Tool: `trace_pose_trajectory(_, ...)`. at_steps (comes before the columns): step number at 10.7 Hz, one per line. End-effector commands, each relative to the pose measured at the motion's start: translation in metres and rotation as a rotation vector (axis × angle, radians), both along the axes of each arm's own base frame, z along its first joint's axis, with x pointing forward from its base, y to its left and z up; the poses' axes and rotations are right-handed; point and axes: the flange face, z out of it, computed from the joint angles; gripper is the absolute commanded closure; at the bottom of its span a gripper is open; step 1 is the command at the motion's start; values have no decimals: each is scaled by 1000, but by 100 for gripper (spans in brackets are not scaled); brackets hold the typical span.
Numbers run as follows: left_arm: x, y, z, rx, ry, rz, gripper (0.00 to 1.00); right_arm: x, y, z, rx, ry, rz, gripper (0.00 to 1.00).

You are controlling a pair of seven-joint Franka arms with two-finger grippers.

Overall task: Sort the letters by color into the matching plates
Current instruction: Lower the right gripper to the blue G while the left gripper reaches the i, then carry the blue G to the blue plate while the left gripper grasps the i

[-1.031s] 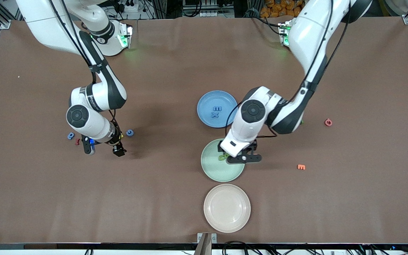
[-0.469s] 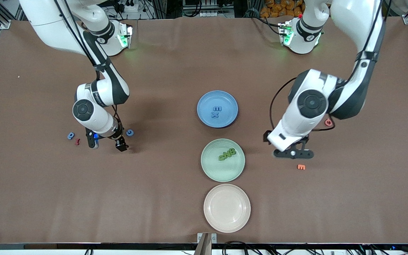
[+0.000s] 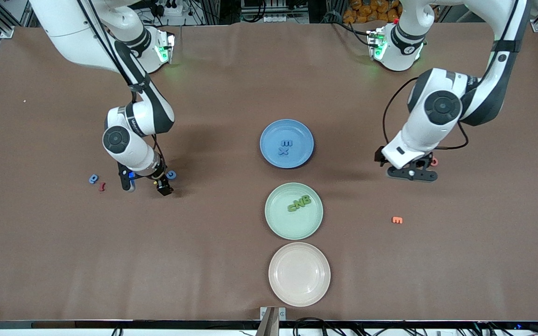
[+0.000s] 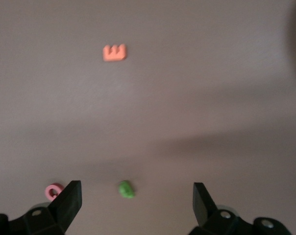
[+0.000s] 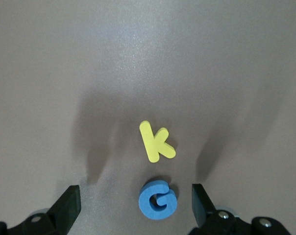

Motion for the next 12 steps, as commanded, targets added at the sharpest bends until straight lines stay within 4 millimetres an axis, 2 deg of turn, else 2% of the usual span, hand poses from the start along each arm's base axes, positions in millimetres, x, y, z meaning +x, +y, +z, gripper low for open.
trace_pose_trajectory(1, -24, 35, -40, -22, -14, -15, 0, -7, 6, -3, -4, -6, 7, 17)
trace_pose_trajectory(2, -27, 39, -53, -31, -10, -7, 0, -9, 12, -3, -4, -6, 25, 30)
trace_pose_trajectory(3, -26, 58, -67, -55, 7, 55, 0, -10, 14, -4, -6, -4, 41, 43)
trace_pose_trajectory(5, -26, 61, -79, -84, 30, 101, 0, -10, 14, -4, -6, -5, 73, 65)
trace_pose_trajectory(8, -30, 63, -101, -102, 17, 124, 0, -10, 14, -5, -6, -5, 87, 75)
trace_pose_trajectory(9, -33, 62, -108, -106, 15, 141, 3, -10, 14, -4, -7, -5, 98, 78)
trace_pose_trajectory(10, -36, 62, -116, -107, 25, 153, 14, -10, 14, -3, -11, -7, 147, 78)
trace_pose_trajectory(12, -39, 67, -127, -108, 41, 194, 19, -7, 21, 6, -14, -2, 399, 78)
